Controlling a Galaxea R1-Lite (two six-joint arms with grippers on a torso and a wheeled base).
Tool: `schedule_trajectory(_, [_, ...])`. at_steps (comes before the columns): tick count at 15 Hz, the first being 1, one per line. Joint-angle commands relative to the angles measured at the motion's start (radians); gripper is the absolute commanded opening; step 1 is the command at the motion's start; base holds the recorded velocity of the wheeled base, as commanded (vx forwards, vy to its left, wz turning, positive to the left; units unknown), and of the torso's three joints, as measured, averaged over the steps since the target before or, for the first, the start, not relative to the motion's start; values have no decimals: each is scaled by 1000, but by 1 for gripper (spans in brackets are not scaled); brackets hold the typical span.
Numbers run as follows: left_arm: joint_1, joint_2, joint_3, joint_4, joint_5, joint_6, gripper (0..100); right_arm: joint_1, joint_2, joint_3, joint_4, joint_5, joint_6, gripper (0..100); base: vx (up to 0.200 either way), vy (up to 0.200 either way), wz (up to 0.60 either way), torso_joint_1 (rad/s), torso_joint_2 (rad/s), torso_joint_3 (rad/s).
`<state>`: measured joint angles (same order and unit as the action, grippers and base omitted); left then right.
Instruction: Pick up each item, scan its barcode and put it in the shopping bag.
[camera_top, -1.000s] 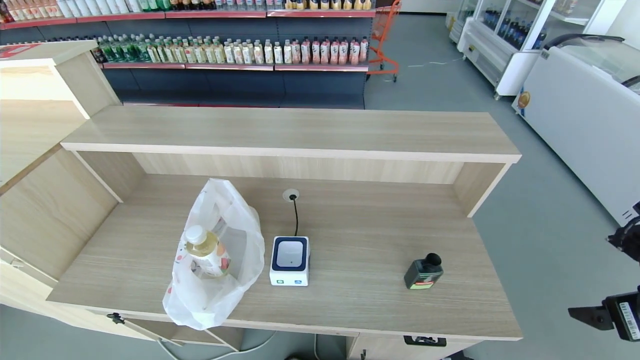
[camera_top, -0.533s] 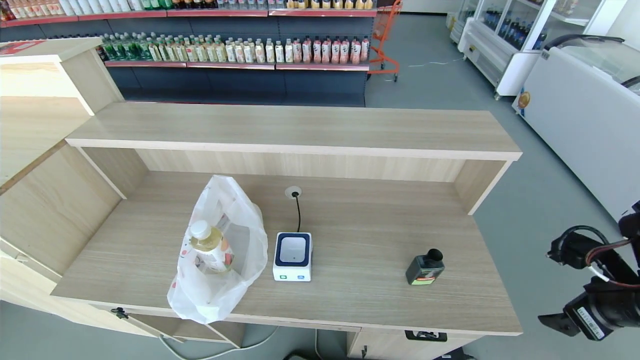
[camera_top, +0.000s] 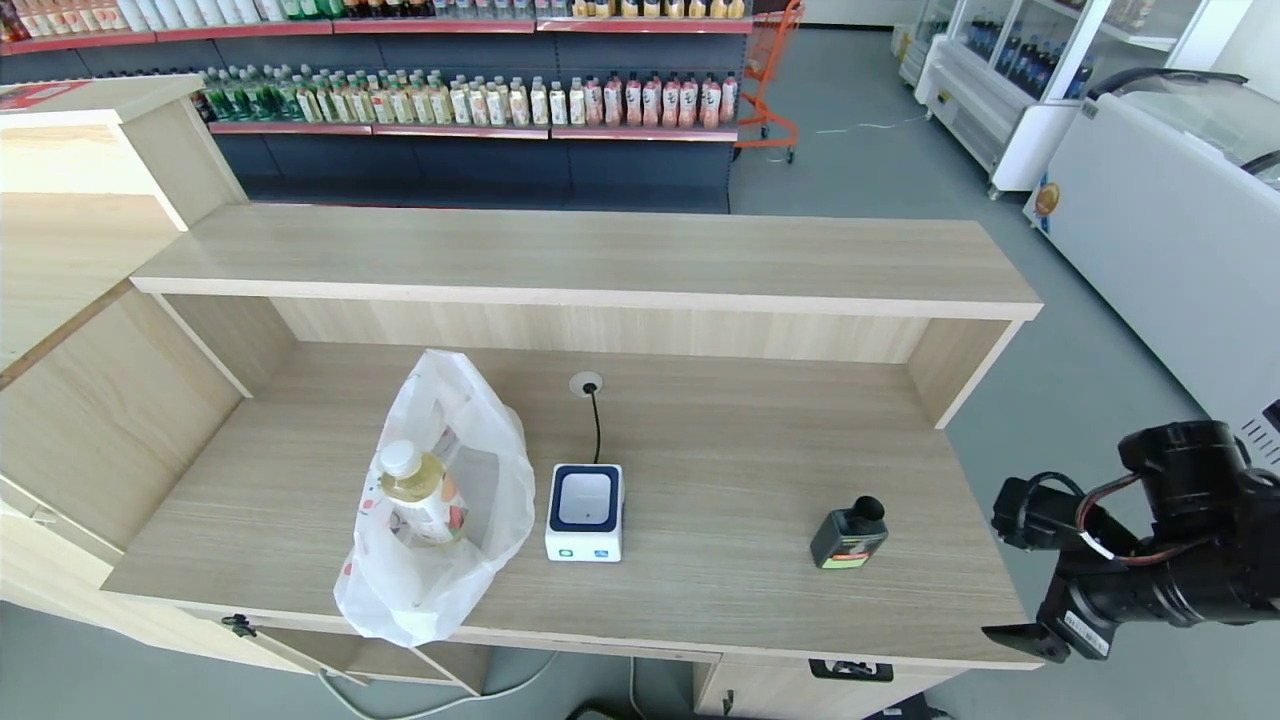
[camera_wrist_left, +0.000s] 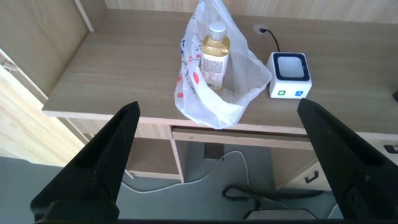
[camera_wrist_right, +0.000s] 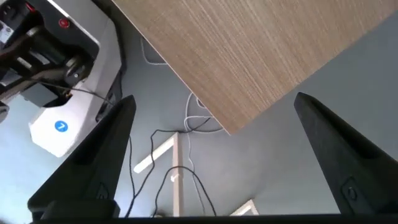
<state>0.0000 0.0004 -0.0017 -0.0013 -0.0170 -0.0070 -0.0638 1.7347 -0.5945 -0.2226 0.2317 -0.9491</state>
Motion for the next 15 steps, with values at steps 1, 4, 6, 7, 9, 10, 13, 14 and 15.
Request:
schedule_trajectory(1, [0, 0, 0, 0, 0, -1, 100, 1, 112, -51, -35, 28, -49, 100, 0, 0, 0, 0, 0, 0])
schedule_trajectory(4, [0, 0, 0, 0, 0, 1, 100, 65, 178, -110, -46, 104, -53, 100, 0, 0, 0, 0, 0, 0])
schedule_trajectory(6, [0, 0, 0, 0, 0, 1, 100, 91, 213, -139, -61, 112, -53, 100, 0, 0, 0, 0, 0, 0])
schedule_trajectory(7, [0, 0, 0, 0, 0, -1, 100, 105, 227, -148, -70, 118, -53, 100, 0, 0, 0, 0, 0, 0])
schedule_trajectory(9, [0, 0, 0, 0, 0, 1, 100, 116, 272, -174, -104, 132, -54, 100, 0, 0, 0, 0, 0, 0])
schedule_trajectory(10, [0, 0, 0, 0, 0, -1, 100, 124, 286, -186, -110, 138, -53, 100, 0, 0, 0, 0, 0, 0])
schedule_trajectory(13, [0, 0, 0, 0, 0, 1, 100, 133, 329, -226, -113, 159, -53, 100, 0, 0, 0, 0, 0, 0])
schedule_trajectory(14, [0, 0, 0, 0, 0, -1, 100, 137, 342, -237, -118, 161, -53, 100, 0, 0, 0, 0, 0, 0])
schedule_trajectory(15, [0, 0, 0, 0, 0, -1, 100, 137, 350, -243, -120, 161, -53, 100, 0, 0, 0, 0, 0, 0])
